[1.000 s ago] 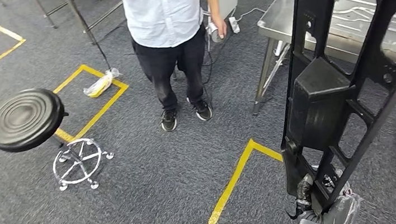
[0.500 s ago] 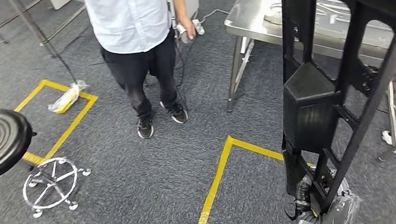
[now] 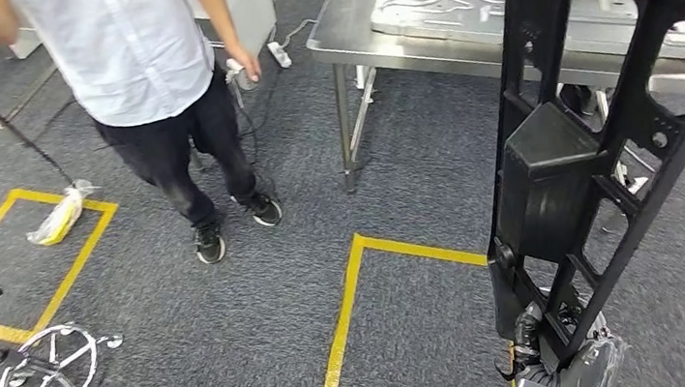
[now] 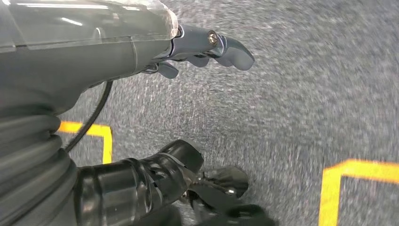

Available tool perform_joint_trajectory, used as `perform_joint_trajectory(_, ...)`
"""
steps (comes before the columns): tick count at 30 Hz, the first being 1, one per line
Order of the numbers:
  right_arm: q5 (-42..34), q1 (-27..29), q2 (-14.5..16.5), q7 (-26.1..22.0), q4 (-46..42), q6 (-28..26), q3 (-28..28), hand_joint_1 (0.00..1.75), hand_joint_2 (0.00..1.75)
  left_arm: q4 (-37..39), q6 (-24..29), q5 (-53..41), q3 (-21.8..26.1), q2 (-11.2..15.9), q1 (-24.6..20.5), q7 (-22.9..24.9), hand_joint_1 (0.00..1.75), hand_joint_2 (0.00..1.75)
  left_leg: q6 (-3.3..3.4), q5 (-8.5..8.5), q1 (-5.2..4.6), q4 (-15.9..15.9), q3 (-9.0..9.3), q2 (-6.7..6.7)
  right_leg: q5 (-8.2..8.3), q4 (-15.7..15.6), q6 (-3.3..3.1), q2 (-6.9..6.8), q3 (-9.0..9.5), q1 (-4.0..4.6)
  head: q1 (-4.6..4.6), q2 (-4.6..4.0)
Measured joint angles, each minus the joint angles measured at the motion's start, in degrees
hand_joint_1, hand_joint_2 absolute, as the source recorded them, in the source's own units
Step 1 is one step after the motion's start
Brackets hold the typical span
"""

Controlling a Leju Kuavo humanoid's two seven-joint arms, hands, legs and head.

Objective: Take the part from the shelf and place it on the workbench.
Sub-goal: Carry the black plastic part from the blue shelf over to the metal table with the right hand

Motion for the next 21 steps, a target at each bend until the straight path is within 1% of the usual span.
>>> perform_joint_trajectory(1,0.0,0.0,0.0,0.0,0.0,0.0,0.0,1.75,1.75,0.0,0.0,0.0,0.0,0.0,0.1,0.0,0.0,1.75,-0.05,-0.17,0.0,2.1,-1.21,-0.1,-0.05,0.1,-0.03,0.83,0.01,0.03,0.0,0.0)
perform_joint_trajectory(2,0.0,0.0,0.0,0.0,0.0,0.0,0.0,1.75,1.75,0.0,0.0,0.0,0.0,0.0,0.2,0.0,0.0,1.75,-0.04,0.9,0.01,1.9,-1.48,-0.13,-0.12,0.3,-0.04,1.71,0.03,0.04,-0.01,0.0)
perform_joint_trajectory(3,0.0,0.0,0.0,0.0,0.0,0.0,-0.1,1.75,1.75,0.0,0.0,0.0,0.0,0.0,0.2,-0.1,0.0,1.75,0.03,3.03,0.02,-0.5,-0.71,-0.35,-0.24,0.5,0.02,2.59,0.05,0.02,-0.01,0.0)
perform_joint_trajectory(4,0.0,0.0,0.0,0.0,0.0,0.0,-0.1,1.75,1.75,0.0,0.0,0.0,0.0,0.0,0.2,-0.1,0.0,1.75,0.17,5.45,0.06,-4.4,0.73,-1.05,-0.41,0.8,0.13,3.4,0.03,-0.01,-0.01,0.0)
perform_joint_trajectory(5,0.0,0.0,0.0,0.0,0.0,0.0,-0.1,1.75,1.75,0.0,0.0,0.0,0.0,0.0,0.2,-0.2,0.0,1.75,0.32,7.12,0.12,-8.1,2.17,-2.25,-0.6,1.2,0.33,4.1,-0.07,0.03,-0.01,0.0)
perform_joint_trajectory(6,0.0,0.0,0.0,0.0,0.0,0.0,-0.1,1.75,1.75,0.0,0.0,-0.1,0.0,0.0,0.2,-0.2,0.0,1.75,0.51,8.11,0.15,-10.8,3.23,-3.3,-0.74,1.5,0.59,4.74,-0.27,0.02,-0.01,0.0)
perform_joint_trajectory(7,0.0,0.0,0.0,0.0,0.0,0.0,-0.1,1.75,1.75,0.0,-0.1,-0.1,0.0,0.1,0.2,-0.3,0.0,1.75,0.68,8.32,0.1,-12.3,3.77,-4.06,-0.79,1.7,0.91,5.29,-0.5,-0.04,0.0,0.0)
perform_joint_trajectory(8,0.0,0.1,0.0,0.0,0.0,0.0,-0.1,1.75,1.75,0.0,-0.1,-0.1,0.0,0.1,0.1,-0.3,0.0,1.75,0.87,8.1,0.0,-12.5,3.91,-4.22,-0.73,1.7,1.27,5.81,-0.72,-0.12,0.0,0.0)
perform_joint_trajectory(9,0.0,0.1,0.0,0.0,0.0,0.0,-0.1,1.75,1.75,0.0,-0.1,-0.1,0.0,0.1,0.0,-0.3,0.0,1.75,1.14,8.25,-0.02,-12.7,4.0,-3.73,-0.61,1.6,1.64,6.37,-0.88,-0.2,0.0,0.0)
perform_joint_trajectory(10,0.0,0.2,0.0,0.0,0.0,0.0,-0.1,1.75,1.75,0.0,-0.2,-0.1,0.0,0.1,0.0,-0.3,0.0,1.75,1.48,8.42,0.06,-13.0,4.17,-3.12,-0.62,1.6,1.95,6.17,-0.96,-0.21,0.0,0.0)
perform_joint_trajectory(11,0.1,0.3,0.0,0.0,0.0,0.0,-0.1,1.75,1.75,0.0,-0.2,-0.1,0.0,0.1,0.0,-0.4,0.0,1.75,1.88,8.61,0.19,-13.3,4.35,-2.52,-0.99,2.2,2.22,5.13,-1.21,-0.09,0.07,0.0)
perform_joint_trajectory(12,0.1,0.3,0.0,0.0,0.0,0.0,-0.1,1.75,1.75,0.0,-0.2,-0.1,0.0,0.1,0.0,-0.4,0.0,1.75,2.26,8.76,0.33,-13.7,4.49,-1.84,-1.94,3.7,2.46,3.61,-1.94,0.02,0.15,0.0)
perform_joint_trajectory(13,0.1,0.2,0.0,0.0,0.0,0.0,-0.1,1.75,1.75,0.0,-0.2,-0.1,0.0,0.1,0.0,-0.4,0.0,1.75,2.54,8.83,0.35,-13.9,4.6,-1.14,-3.41,6.3,2.65,1.84,-3.2,0.03,0.22,0.0)
perform_joint_trajectory(14,0.1,0.2,0.0,0.0,0.0,0.0,-0.1,1.75,1.75,0.0,-0.2,-0.1,0.0,0.1,0.0,-0.5,0.0,1.75,2.72,8.78,0.29,-13.9,4.65,-0.47,-5.18,9.9,2.86,0.59,-5.04,-0.04,0.3,0.0)
perform_joint_trajectory(15,0.1,0.1,0.0,0.0,0.0,0.0,-0.1,1.75,1.75,0.0,-0.3,-0.1,0.0,0.1,0.1,-0.5,0.0,1.75,2.78,8.69,0.25,-13.9,4.68,0.32,-6.64,13.6,3.07,0.06,-7.01,-0.24,0.29,0.0)
perform_joint_trajectory(16,0.1,0.2,0.0,0.0,0.0,0.0,-0.1,1.75,1.75,0.0,-0.3,-0.1,0.0,0.1,0.2,-0.5,0.0,1.75,2.76,8.56,0.23,-13.9,4.74,1.11,-7.2,16.1,3.26,-0.2,-8.41,-0.47,0.3,0.0)
perform_joint_trajectory(17,0.1,0.2,0.0,0.0,0.0,0.0,-0.1,1.75,1.75,0.0,-0.3,-0.1,0.0,0.1,0.2,-0.5,0.0,1.75,2.7,8.4,0.23,-13.9,4.84,1.88,-6.74,16.8,3.42,-0.4,-8.88,-0.7,0.3,0.0)
perform_joint_trajectory(18,0.1,0.2,0.0,0.0,0.1,0.0,-0.1,1.75,1.75,0.0,-0.3,-0.1,0.0,0.1,0.3,-0.5,0.0,1.75,2.59,8.23,0.25,-13.8,5.0,2.57,-5.24,15.2,3.54,-0.67,-8.17,-0.9,0.31,0.0)
perform_joint_trajectory(19,0.1,0.2,0.0,0.0,0.1,0.0,-0.1,1.75,1.75,0.0,-0.3,-0.1,0.0,0.1,0.2,-0.5,0.0,1.75,2.42,8.01,0.27,-13.8,5.27,3.2,-3.12,11.7,3.56,-1.28,-6.37,-1.03,0.3,0.0)
perform_joint_trajectory(20,0.1,0.2,0.0,0.0,0.1,0.0,-0.1,1.75,1.75,0.0,-0.3,-0.1,0.0,0.1,0.2,-0.5,0.0,1.75,2.2,7.77,0.24,-13.8,5.57,3.74,-1.5,7.7,3.48,-2.51,-4.3,-1.01,0.31,0.0)
perform_joint_trajectory(21,0.1,0.1,0.0,0.0,0.1,0.0,-0.1,1.75,1.75,0.0,-0.3,-0.1,0.0,0.1,0.2,-0.4,0.0,1.75,1.9,7.5,0.11,-13.7,5.84,4.23,-0.38,4.4,3.26,-3.7,-2.61,-0.82,0.31,0.0)
